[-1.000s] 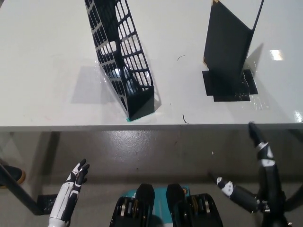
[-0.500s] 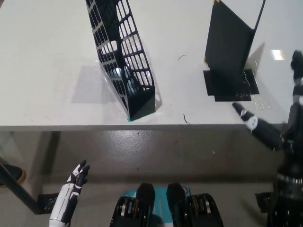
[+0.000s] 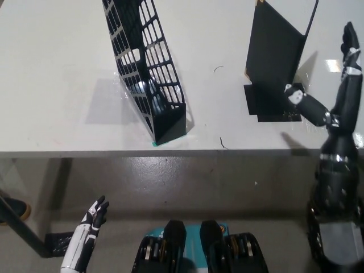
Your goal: A notebook is kept standing on the table on the right hand side and a black shelf is kept on the left hand side and the robot uses its right hand to grab the notebook and places it in the shelf
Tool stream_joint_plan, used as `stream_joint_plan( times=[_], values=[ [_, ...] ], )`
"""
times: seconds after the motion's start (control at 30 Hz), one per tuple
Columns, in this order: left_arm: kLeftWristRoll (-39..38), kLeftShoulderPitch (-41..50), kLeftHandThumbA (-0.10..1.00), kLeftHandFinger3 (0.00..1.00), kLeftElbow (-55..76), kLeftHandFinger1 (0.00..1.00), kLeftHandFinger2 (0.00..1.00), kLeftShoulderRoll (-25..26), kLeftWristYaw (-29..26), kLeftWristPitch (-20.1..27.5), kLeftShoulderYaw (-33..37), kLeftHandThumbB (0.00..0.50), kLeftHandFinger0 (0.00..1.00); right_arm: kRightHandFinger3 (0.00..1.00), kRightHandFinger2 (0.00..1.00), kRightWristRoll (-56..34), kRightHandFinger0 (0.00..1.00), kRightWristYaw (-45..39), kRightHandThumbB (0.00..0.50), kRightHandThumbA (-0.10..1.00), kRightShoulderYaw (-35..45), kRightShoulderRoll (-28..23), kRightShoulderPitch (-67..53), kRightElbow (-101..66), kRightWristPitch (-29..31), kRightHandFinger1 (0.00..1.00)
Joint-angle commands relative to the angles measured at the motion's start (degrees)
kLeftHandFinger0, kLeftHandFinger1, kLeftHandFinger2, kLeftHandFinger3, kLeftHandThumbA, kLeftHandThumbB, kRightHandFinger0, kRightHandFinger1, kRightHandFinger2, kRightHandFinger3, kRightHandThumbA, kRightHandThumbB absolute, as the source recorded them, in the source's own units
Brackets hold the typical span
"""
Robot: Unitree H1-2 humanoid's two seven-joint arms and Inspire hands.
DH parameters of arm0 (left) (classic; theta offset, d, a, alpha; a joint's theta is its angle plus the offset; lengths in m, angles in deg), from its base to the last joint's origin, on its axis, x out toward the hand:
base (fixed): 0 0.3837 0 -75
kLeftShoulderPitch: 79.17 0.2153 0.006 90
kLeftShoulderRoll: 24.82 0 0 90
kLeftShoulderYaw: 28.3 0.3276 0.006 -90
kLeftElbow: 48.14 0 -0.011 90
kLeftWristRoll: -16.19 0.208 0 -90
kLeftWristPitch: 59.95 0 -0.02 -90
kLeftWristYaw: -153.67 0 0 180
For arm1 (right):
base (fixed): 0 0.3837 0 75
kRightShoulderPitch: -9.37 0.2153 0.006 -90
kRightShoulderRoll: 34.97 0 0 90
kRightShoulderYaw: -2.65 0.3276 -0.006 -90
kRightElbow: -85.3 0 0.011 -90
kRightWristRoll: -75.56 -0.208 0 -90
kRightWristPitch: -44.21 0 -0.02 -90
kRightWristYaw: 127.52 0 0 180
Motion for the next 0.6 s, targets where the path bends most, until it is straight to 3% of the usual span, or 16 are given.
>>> stream_joint_plan(
  times=[0.0, 0.27, 0.37, 0.43, 0.57],
  values=[
    [0.4, 0.8, 1.00, 1.00, 0.7, 1.00, 1.00, 0.1, -1.0, 2.2, -0.2, 0.175, 1.00, 1.00, 1.00, 0.5, 1.00, 6.8, 0.320, 1.00, 1.3, 0.3, 7.1, 8.7, 2.3, 1.00],
    [-0.8, 2.2, 1.00, 1.00, 0.4, 1.00, 1.00, -0.2, -1.2, 3.9, -1.2, 0.165, 1.00, 1.00, 1.00, -4.1, 1.00, 10.4, 0.352, 1.00, 2.6, -0.3, 17.8, 32.1, 9.7, 1.00],
    [-0.8, 2.8, 1.00, 1.00, 0.6, 1.00, 1.00, -0.3, -1.4, 4.4, -1.7, 0.155, 1.00, 1.00, 1.00, -5.9, 1.00, 11.6, 0.362, 1.00, 2.5, -0.6, 21.1, 38.4, 9.8, 1.00],
    [-0.6, 2.9, 1.00, 1.00, 0.5, 1.00, 1.00, -0.4, -1.5, 4.6, -1.7, 0.154, 1.00, 1.00, 1.00, -6.9, 1.00, 11.6, 0.341, 1.00, 2.5, -1.0, 23.0, 42.1, 9.8, 1.00],
    [-0.9, 2.9, 1.00, 1.00, -0.2, 1.00, 1.00, -0.4, -1.1, 5.3, -1.6, 0.160, 1.00, 1.00, 1.00, -8.8, 1.00, 12.5, 0.380, 1.00, 3.1, -1.7, 28.6, 50.4, 9.8, 1.00]
  ],
)
